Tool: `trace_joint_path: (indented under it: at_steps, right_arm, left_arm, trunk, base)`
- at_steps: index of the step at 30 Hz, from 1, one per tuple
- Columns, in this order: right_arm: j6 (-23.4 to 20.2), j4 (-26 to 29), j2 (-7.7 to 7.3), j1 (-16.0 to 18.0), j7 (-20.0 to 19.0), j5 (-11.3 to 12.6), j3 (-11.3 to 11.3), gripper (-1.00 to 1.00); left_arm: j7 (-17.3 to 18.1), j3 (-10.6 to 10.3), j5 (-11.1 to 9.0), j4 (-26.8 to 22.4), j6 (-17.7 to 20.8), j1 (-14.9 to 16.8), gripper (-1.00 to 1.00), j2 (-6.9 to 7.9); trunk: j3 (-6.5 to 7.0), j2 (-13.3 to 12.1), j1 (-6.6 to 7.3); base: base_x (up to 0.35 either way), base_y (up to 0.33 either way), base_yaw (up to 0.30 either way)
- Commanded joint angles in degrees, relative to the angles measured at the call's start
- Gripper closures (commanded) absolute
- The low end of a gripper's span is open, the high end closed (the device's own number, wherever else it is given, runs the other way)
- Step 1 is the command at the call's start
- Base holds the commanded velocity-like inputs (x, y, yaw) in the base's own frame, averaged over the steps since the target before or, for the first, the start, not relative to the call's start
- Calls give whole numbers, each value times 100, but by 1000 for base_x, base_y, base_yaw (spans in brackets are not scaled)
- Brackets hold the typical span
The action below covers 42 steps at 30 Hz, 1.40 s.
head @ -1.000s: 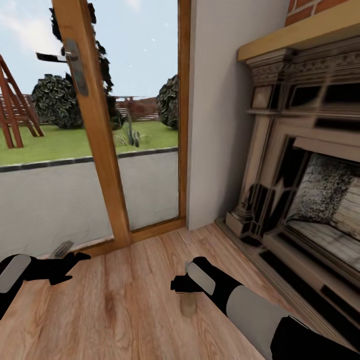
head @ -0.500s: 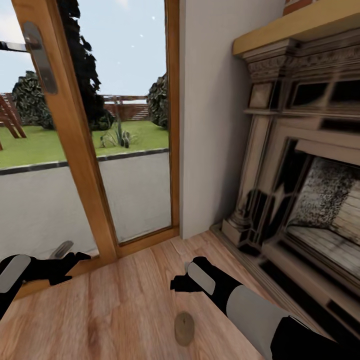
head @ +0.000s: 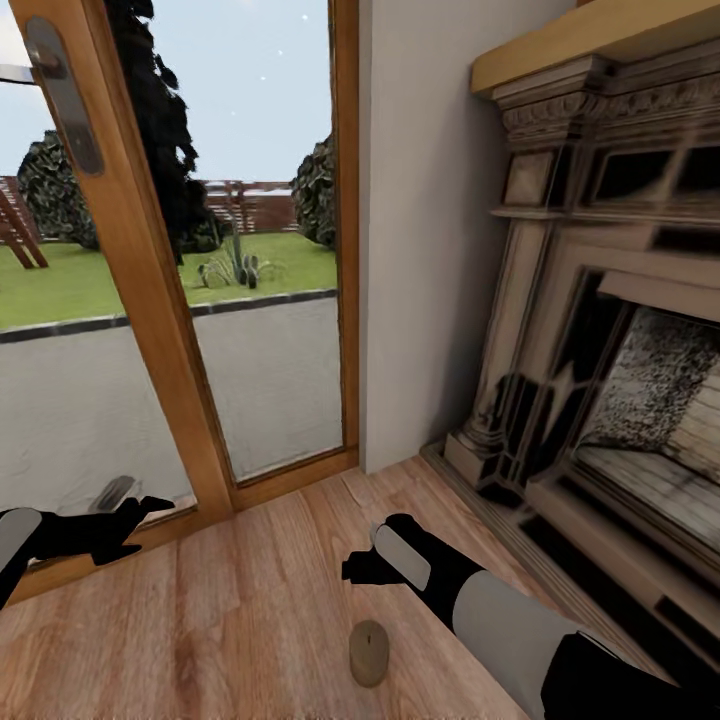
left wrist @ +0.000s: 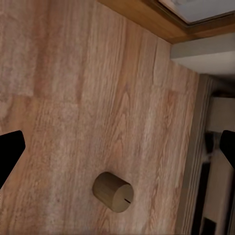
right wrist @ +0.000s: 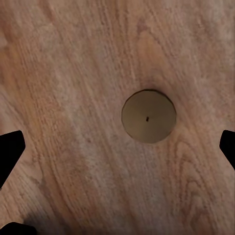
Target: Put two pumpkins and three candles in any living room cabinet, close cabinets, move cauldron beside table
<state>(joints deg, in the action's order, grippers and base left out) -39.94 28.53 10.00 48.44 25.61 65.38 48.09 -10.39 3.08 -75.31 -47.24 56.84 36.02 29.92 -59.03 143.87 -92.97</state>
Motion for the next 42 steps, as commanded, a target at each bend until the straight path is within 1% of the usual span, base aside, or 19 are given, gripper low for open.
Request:
trace_joint_path:
  at_steps: [1, 8, 10, 13, 16, 21, 25, 42]
  right_arm:
    - [0, 4, 0, 7, 49, 49, 26, -100]
    - [12, 4, 0, 7, 50, 45, 25, -100]
    - [49, 4, 0, 7, 50, 45, 28, -100]
    - [81, 4, 0, 7, 50, 45, 31, -100]
    - [120, 4, 0, 7, 50, 45, 33, -100]
    - [259, -20, 0, 7, 50, 3, 35, -100]
    - [380, -59, 0, 7, 50, -132, 34, -100]
    - [645, -62, 0, 7, 50, -183, 41, -100]
  left_arm:
    - [-59, 9, -73, -5, 29, 2, -100, 4]
    - [-43, 9, -103, -5, 54, 1, -100, 22]
    - [86, 6, -103, -5, 55, 1, -100, 62]
    - [400, 1, -95, -5, 55, -66, -100, 115]
    - [565, -11, -90, -8, 56, -130, -100, 147]
    - [609, -38, -89, -26, 56, -146, -100, 145]
    - [684, -51, -96, -42, 56, -148, -100, 142]
    - [732, -53, -98, -66, 56, -148, -100, 124]
  trunk:
    - [-29, 4, -1]
    - [-184, 14, -19]
    - [-228, 16, -24]
    - [-294, 21, -32]
    - [-361, 25, -40]
    - [-472, 31, -53]
    - [-560, 37, -63]
    - [-937, 59, -107]
  base:
    - [0, 0, 0]
    - [0, 0, 0]
    - [0, 0, 0]
    - [0, 0, 0]
    - [0, 0, 0]
    - [0, 0, 0]
    - [0, 0, 0]
    - [0, 0, 0]
